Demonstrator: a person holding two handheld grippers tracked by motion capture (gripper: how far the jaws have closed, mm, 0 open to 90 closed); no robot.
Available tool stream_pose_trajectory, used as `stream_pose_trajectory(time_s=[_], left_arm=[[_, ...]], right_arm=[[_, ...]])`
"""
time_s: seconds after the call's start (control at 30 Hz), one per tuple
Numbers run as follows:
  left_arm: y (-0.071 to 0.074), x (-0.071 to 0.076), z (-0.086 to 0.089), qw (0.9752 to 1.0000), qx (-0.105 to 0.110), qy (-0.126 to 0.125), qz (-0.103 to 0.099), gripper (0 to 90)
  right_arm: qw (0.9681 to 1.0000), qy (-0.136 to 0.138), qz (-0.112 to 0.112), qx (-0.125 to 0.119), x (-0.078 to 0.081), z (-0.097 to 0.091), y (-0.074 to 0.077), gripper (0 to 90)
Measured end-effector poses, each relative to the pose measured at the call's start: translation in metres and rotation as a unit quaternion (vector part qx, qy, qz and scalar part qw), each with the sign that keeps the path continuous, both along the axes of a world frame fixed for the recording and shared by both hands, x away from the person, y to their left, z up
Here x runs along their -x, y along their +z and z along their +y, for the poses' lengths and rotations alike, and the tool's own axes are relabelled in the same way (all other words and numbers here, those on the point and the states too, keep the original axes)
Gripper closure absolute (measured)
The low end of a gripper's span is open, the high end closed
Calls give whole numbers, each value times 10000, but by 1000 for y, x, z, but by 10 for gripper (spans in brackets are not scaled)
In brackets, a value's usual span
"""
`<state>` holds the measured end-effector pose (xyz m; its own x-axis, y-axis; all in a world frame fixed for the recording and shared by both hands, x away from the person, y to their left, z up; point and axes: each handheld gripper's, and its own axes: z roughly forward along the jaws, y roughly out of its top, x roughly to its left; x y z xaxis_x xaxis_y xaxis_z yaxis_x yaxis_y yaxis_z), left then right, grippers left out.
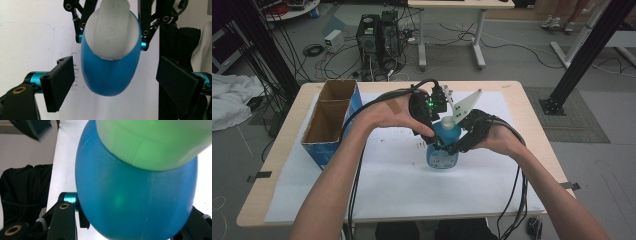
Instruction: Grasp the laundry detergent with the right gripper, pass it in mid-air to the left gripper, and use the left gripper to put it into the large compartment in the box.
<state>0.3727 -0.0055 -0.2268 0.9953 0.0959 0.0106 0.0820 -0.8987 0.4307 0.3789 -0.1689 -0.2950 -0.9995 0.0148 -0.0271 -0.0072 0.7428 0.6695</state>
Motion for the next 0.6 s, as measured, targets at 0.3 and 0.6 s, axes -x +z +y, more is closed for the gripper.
stream_pose_trajectory(time_s=[0.3,0.6], left_arm=[[-5,-3,-6,10000,11,32,44,153],[-9,-7,-9,9999,73,101,48,156]], right_arm=[[10000,-14,60,4,1,1,0,468],[10000,14,16,-69,0,1,0,468]])
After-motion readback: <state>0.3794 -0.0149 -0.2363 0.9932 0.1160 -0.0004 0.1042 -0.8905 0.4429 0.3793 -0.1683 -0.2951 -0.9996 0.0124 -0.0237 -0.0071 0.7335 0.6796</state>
